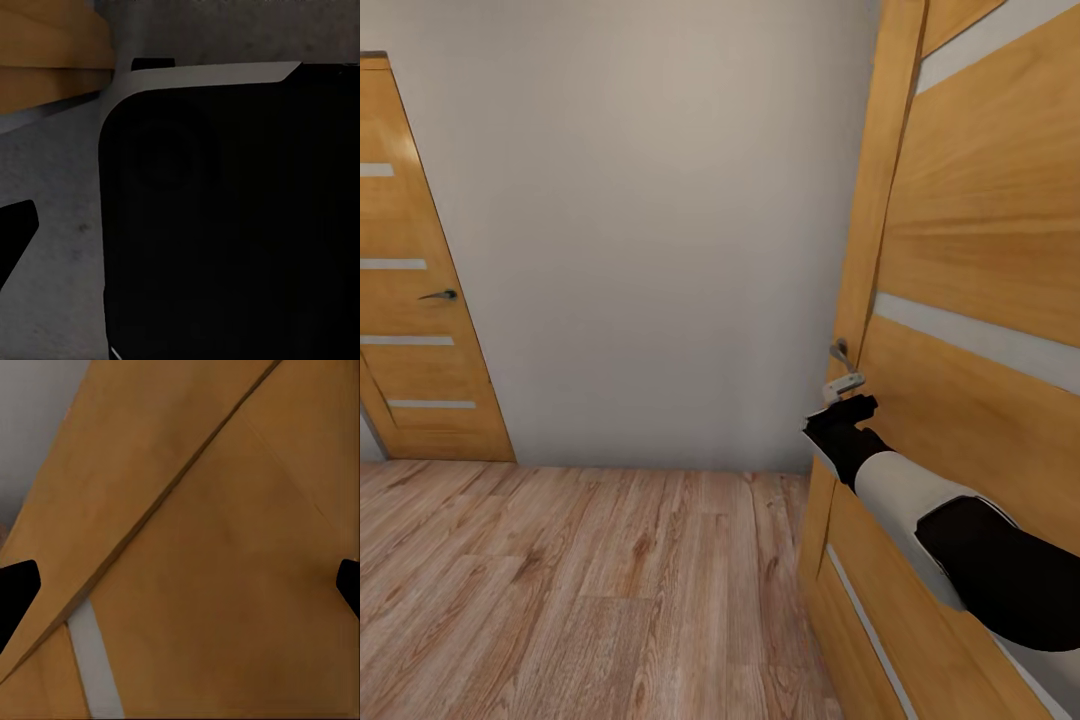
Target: Move the two storage containers from the living room to the garage. In the garage, place one container on the floor and stack the other container on top of it (either order is fine).
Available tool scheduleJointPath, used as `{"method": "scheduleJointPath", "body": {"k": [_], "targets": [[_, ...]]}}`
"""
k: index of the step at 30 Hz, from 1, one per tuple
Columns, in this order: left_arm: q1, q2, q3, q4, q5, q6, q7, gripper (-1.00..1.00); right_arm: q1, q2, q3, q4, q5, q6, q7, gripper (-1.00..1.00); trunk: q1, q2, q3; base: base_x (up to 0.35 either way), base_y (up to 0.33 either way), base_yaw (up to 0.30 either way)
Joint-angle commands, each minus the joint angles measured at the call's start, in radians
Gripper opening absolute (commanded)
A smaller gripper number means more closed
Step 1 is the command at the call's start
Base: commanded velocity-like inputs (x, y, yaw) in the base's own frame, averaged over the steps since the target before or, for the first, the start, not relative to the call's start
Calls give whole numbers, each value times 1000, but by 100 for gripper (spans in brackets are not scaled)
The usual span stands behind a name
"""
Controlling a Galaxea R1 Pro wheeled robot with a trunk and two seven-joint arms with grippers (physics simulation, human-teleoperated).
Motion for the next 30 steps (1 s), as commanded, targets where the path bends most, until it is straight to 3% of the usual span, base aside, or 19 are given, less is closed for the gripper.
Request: {"method": "scheduleJointPath", "body": {"k": [1,7,30], "targets": [[0,0,0,-1,2,-1,-1,100,-1,-22,-1,0,1,15,-11,100,0,-1,-1,0,0,0],[0,0,0,-1,2,-2,-1,100,-1,-46,-1,1,1,16,-17,100,0,-1,-1,0,0,0],[0,0,0,-1,1,-2,-1,100,-4,-84,-1,-1,1,37,-69,100,0,-1,-1,0,0,0]]}}
